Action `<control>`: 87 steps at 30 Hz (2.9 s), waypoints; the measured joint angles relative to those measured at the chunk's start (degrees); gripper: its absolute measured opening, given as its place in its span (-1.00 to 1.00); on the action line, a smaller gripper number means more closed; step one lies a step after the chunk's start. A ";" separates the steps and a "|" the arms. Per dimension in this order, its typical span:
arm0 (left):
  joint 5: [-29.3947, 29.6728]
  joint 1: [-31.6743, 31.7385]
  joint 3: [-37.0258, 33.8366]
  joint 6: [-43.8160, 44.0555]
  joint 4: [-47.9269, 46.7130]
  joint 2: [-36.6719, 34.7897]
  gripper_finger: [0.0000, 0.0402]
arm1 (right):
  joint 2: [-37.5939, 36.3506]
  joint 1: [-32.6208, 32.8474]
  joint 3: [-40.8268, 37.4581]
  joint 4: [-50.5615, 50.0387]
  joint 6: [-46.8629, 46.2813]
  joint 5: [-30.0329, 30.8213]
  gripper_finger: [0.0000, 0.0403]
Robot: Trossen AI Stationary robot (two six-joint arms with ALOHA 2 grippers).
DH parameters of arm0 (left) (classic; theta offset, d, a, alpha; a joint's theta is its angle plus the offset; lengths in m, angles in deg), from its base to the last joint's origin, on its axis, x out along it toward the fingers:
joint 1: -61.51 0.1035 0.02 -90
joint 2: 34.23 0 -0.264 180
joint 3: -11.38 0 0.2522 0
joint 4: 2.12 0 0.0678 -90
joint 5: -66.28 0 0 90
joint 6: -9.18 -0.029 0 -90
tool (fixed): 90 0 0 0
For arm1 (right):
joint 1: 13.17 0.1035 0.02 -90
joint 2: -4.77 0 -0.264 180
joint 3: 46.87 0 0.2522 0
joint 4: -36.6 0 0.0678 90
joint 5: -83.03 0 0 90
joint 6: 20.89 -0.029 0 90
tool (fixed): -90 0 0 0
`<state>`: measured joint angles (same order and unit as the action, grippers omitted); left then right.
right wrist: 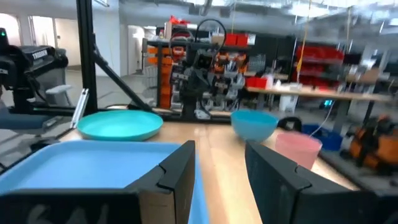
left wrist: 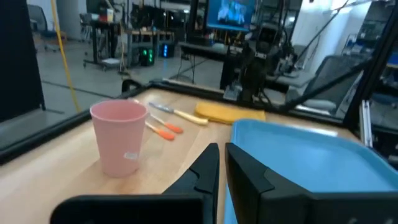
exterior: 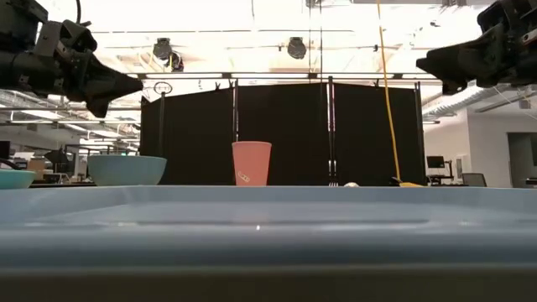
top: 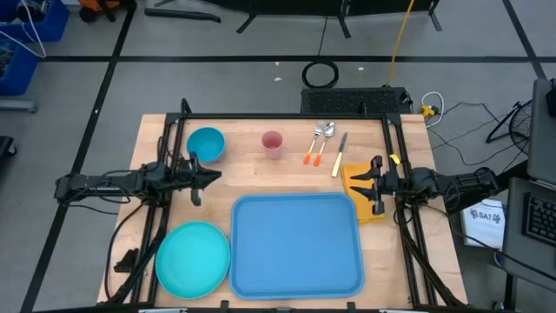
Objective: Set up tray
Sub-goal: Put the pink cup on the blue tray
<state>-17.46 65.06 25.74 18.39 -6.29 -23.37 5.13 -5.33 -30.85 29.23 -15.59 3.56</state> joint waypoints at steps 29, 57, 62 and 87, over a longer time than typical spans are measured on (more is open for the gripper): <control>-3.46 19.59 32.19 21.57 -18.49 40.18 -0.86 | 0.04 0.00 -0.02 9.04 -0.33 3.83 -0.35; -13.68 28.32 76.62 22.02 -47.59 90.38 -0.17 | 0.07 0.00 -0.02 9.27 4.60 7.48 -0.35; -12.50 27.79 76.63 22.68 -46.90 92.13 -0.24 | 0.07 0.00 -0.02 9.33 4.60 7.45 -0.35; -11.51 19.48 76.61 17.14 -50.38 82.34 -0.98 | 0.09 0.00 -0.02 9.22 5.04 7.50 -0.35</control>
<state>-28.97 84.54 102.35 35.54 -56.67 58.97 5.22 -5.33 -30.87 38.45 -10.54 11.05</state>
